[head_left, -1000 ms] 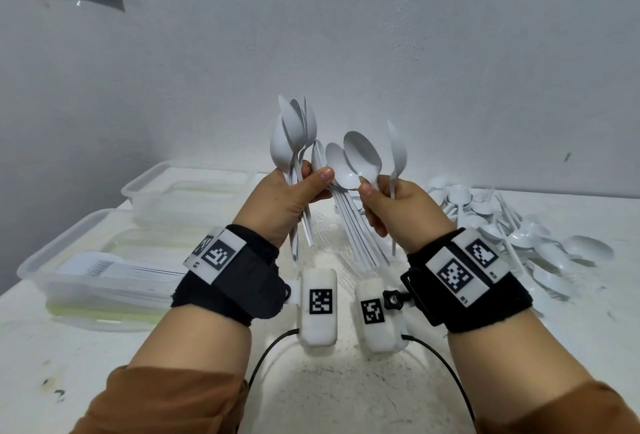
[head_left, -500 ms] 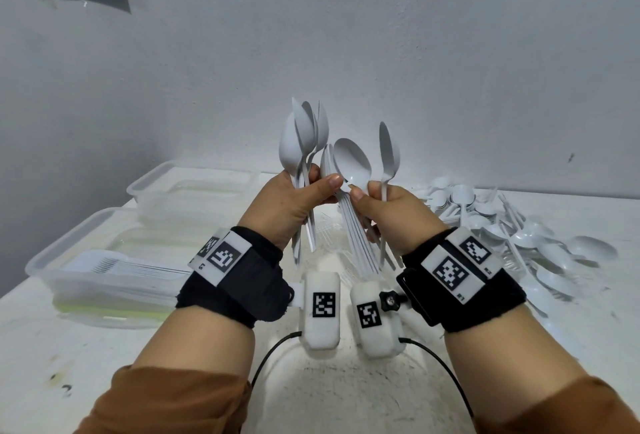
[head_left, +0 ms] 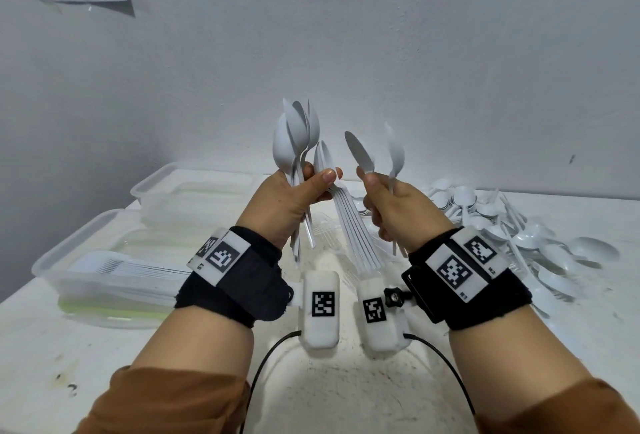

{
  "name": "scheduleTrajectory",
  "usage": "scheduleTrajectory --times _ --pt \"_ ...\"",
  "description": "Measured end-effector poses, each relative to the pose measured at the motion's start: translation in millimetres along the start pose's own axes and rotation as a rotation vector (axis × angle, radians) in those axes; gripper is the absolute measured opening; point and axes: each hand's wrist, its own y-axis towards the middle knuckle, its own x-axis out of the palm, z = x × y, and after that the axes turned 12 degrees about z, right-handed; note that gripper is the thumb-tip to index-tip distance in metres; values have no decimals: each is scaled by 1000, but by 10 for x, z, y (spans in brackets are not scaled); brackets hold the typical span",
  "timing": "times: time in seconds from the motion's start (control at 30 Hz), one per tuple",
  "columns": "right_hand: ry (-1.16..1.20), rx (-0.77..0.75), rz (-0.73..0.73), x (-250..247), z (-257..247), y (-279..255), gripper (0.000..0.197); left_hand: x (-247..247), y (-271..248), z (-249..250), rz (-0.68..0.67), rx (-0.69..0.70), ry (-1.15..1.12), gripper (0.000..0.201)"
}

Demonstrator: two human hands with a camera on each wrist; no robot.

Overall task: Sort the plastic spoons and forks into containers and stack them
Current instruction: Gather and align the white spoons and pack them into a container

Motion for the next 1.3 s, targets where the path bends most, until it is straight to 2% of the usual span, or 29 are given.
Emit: scheduleTrajectory --times 0.17,0.27,0.37,0.43,0.5,0.6,0.83,0.97,1.1,1.2,1.27,1.3 --pt "68 -24 81 4 11 13 26 -34 17 9 18 -16 -7 35" --pt "140 -39 109 -10 -39 -18 22 -39 3 10 8 -20 -23 8" --pt "104 -51 85 1 -63 -43 19 -42 19 -13 26 -8 -29 20" --pt "72 -44 70 22 -51 -43 21 -33 21 -11 34 -9 -46 18" --pt "67 -40 60 42 -39 -41 24 -19 9 -6 32 0 -48 25" --pt "43 -27 34 60 -54 -44 23 -19 -19 17 24 -7 -50 22" --pt "21 25 14 63 -94 -53 27 -16 -16 38 18 4 44 43" --pt "-44 22 -23 46 -126 -56 23 -28 10 71 29 3 30 38" --pt "-156 9 65 5 -192 -72 25 -75 27 112 41 3 -7 34" --pt "-197 9 112 24 -239 -94 28 -141 12 109 46 9 -27 45" --pt "-254 20 70 59 -272 -130 35 -178 -19 117 43 0 -37 58" --pt "-278 20 37 86 -293 -155 37 -202 -34 120 37 -8 -41 56"
